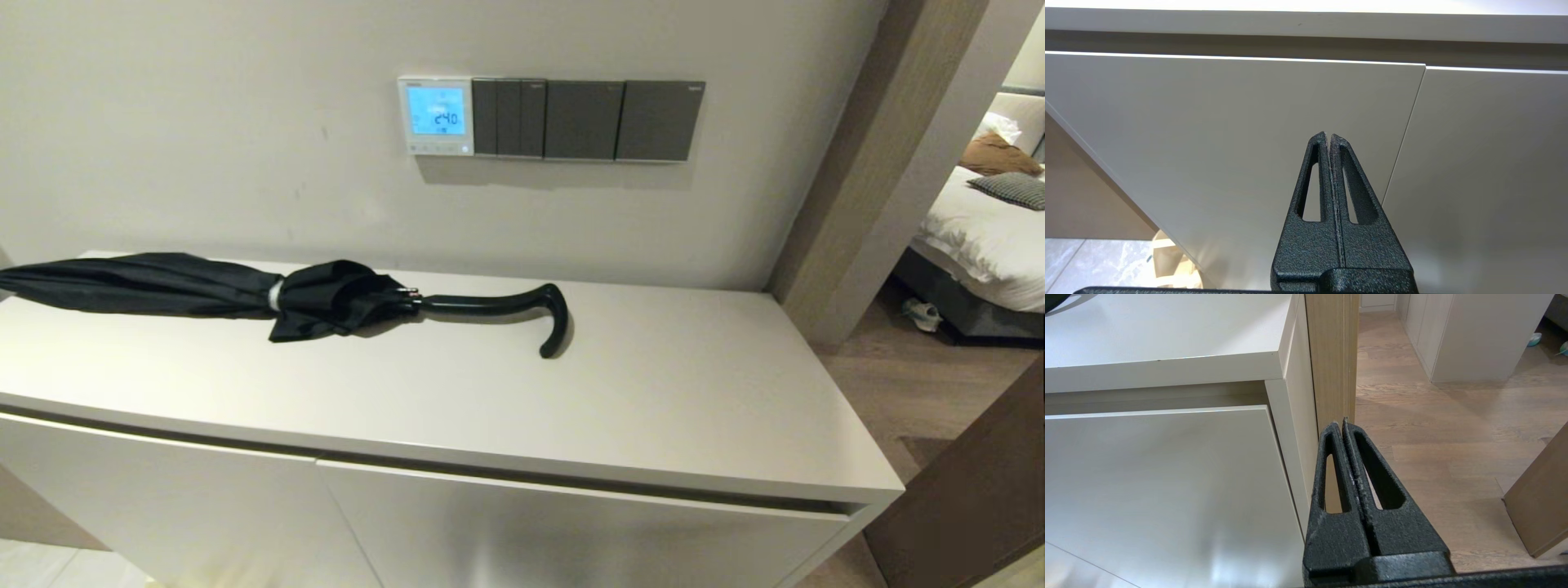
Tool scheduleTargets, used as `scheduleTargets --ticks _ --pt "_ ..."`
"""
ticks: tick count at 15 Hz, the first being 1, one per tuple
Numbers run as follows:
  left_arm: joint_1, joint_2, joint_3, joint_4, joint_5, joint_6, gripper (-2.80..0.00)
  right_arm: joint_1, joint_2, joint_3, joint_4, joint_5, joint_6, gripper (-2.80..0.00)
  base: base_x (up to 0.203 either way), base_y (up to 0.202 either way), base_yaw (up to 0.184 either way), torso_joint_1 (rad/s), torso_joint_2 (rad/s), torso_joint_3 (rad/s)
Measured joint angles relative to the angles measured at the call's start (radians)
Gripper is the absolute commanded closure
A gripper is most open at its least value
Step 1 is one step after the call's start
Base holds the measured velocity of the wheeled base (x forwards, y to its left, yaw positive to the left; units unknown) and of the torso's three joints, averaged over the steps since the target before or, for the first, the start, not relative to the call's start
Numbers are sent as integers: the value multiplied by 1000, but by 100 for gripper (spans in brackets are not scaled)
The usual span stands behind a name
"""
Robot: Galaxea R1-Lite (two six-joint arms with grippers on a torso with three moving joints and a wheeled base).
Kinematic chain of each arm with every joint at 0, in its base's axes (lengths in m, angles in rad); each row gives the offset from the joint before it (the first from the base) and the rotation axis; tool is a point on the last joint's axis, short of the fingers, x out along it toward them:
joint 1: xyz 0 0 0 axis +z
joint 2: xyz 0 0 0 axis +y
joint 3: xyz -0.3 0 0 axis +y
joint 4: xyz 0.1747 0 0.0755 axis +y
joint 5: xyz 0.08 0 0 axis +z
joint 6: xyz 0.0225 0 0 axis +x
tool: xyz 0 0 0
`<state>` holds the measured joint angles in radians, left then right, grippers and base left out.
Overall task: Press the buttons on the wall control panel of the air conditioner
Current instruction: Turn off the central air conditioner
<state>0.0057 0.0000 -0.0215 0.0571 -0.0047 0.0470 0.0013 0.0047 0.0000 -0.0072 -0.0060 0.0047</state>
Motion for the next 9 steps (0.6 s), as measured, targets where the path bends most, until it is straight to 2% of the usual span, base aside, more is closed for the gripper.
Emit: scheduleTargets --ticks 9 --pt "0 0 0 0 0 -1 0 0 0 0 0 0 0 0 0 0 0 0 0 0"
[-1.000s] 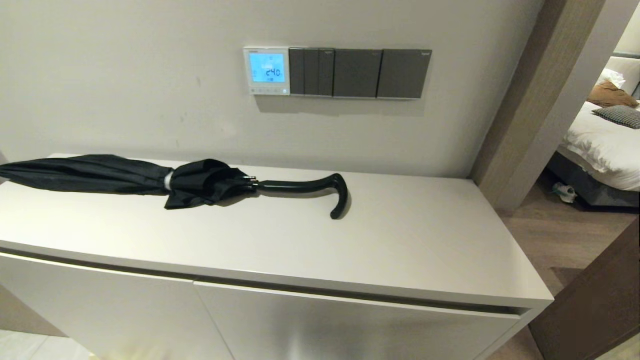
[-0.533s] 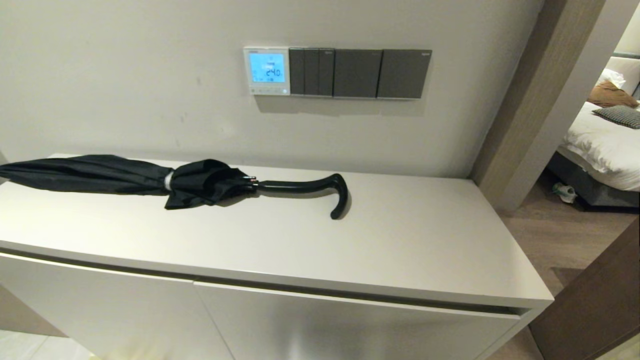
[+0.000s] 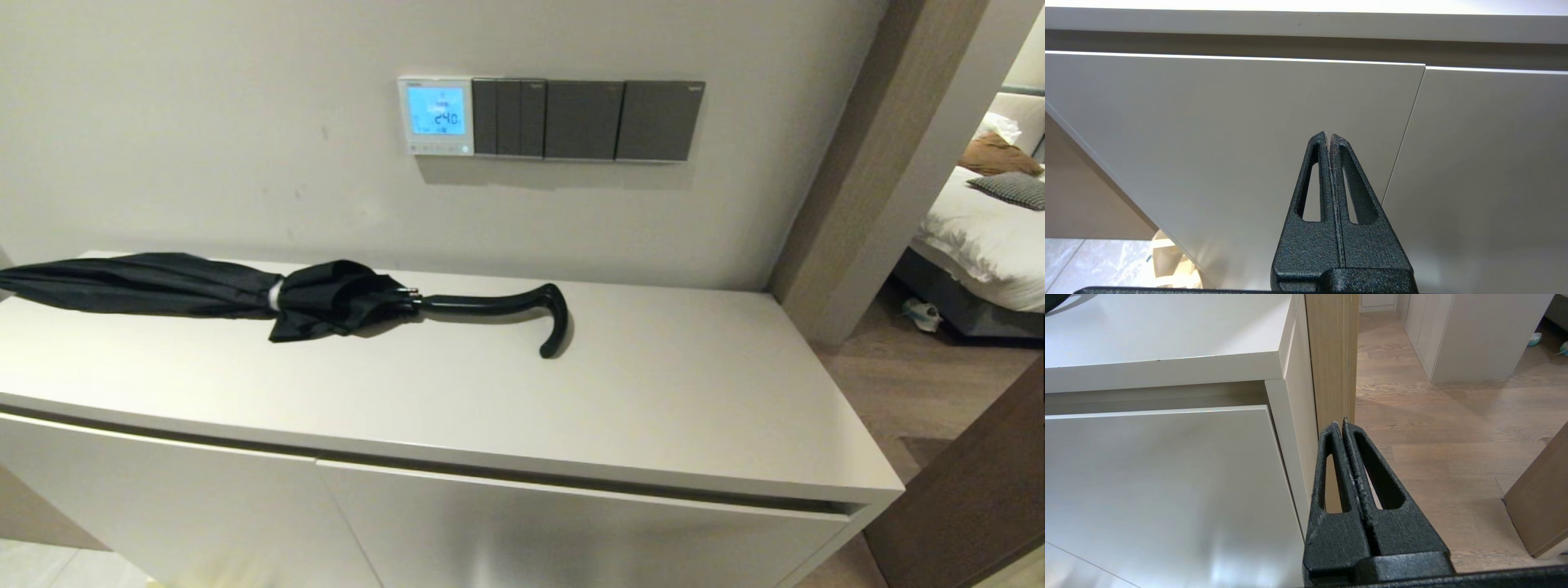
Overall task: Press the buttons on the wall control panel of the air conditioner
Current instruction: Turn off the central air conditioner
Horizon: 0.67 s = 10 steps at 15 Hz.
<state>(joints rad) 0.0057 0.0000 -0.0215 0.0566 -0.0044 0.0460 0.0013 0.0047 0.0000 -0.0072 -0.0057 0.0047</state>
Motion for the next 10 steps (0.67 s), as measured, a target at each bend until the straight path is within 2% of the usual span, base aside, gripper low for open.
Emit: scheduleTargets --ticks 10 --pt "0 0 1 -1 0 0 0 0 0 0 0 0 0 0 0 0 0 0 0 0"
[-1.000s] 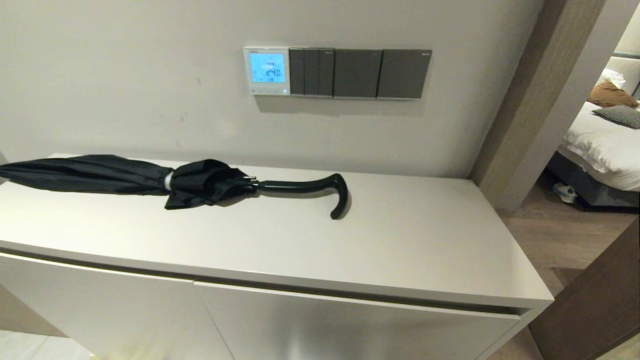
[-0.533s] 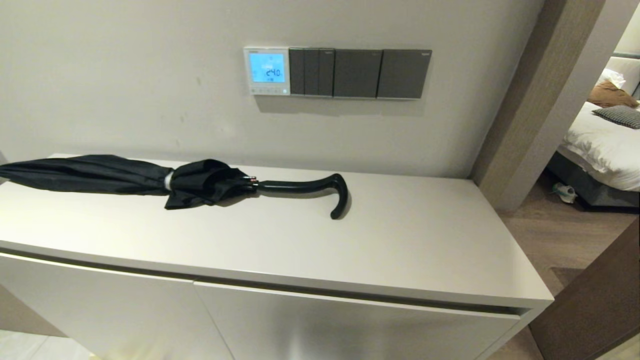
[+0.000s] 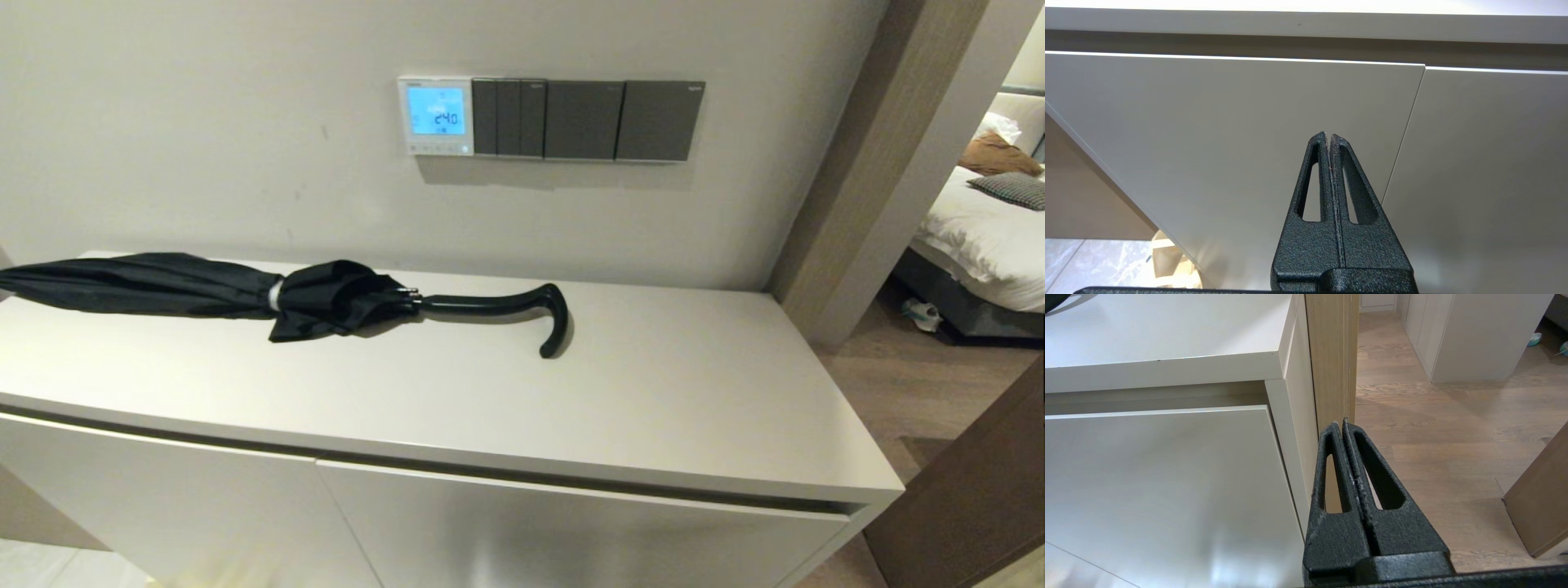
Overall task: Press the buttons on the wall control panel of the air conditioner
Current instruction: Turn off the central air conditioner
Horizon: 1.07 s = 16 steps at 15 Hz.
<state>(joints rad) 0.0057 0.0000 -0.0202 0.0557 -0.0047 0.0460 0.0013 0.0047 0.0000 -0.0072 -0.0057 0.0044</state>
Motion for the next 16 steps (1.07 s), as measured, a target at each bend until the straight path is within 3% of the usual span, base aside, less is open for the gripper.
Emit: scheduleTargets --ticks 16 --pt "1 0 -14 17 3 0 0 0 0 0 0 0 0 0 0 0 0 0 0 0"
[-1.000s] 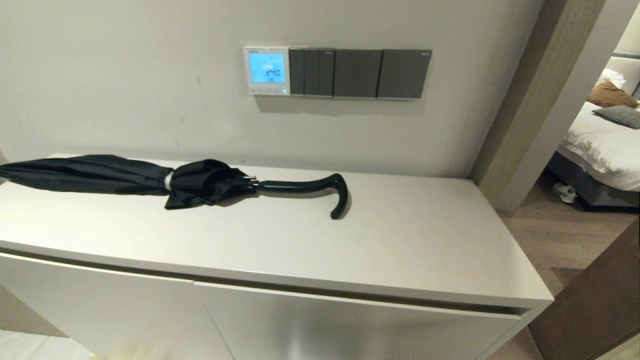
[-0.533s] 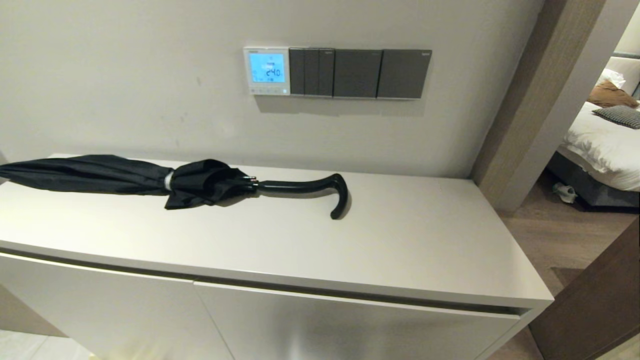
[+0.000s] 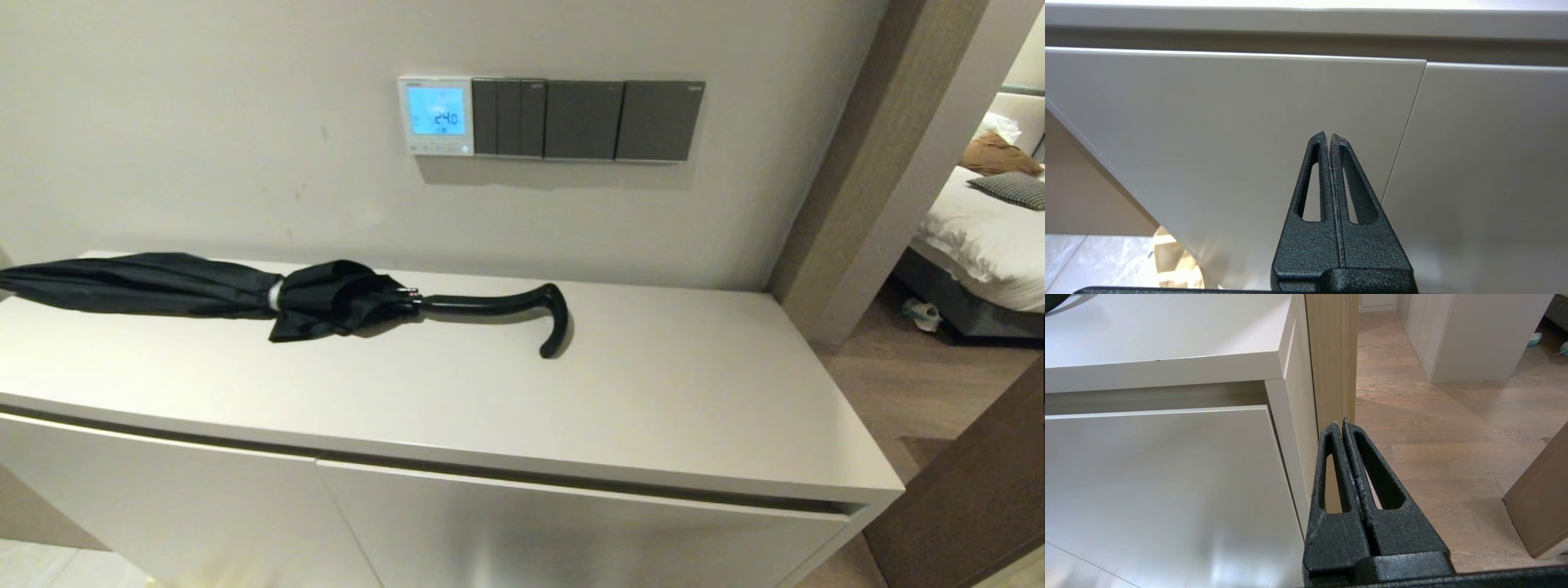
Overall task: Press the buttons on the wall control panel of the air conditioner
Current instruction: Turn off the central air conditioner
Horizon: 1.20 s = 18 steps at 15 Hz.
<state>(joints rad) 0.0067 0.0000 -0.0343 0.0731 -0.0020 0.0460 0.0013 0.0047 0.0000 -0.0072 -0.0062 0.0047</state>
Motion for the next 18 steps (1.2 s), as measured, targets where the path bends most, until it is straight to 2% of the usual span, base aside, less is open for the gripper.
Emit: scheduleTargets --ticks 4,13,16,18 --pt "1 14 -74 4 -12 1 0 0 0 0 0 0 0 0 0 0 0 0 0 0" --pt "0 305 -452 -30 -62 -10 0 0 0 0 0 0 0 0 0 0 0 0 0 0" --pt "-1 448 -576 -86 -98 -53 0 0 0 0 0 0 0 0 0 0 0 0 0 0" --pt "-2 600 -695 -111 -150 -118 0 0 0 0 0 0 0 0 0 0 0 0 0 0"
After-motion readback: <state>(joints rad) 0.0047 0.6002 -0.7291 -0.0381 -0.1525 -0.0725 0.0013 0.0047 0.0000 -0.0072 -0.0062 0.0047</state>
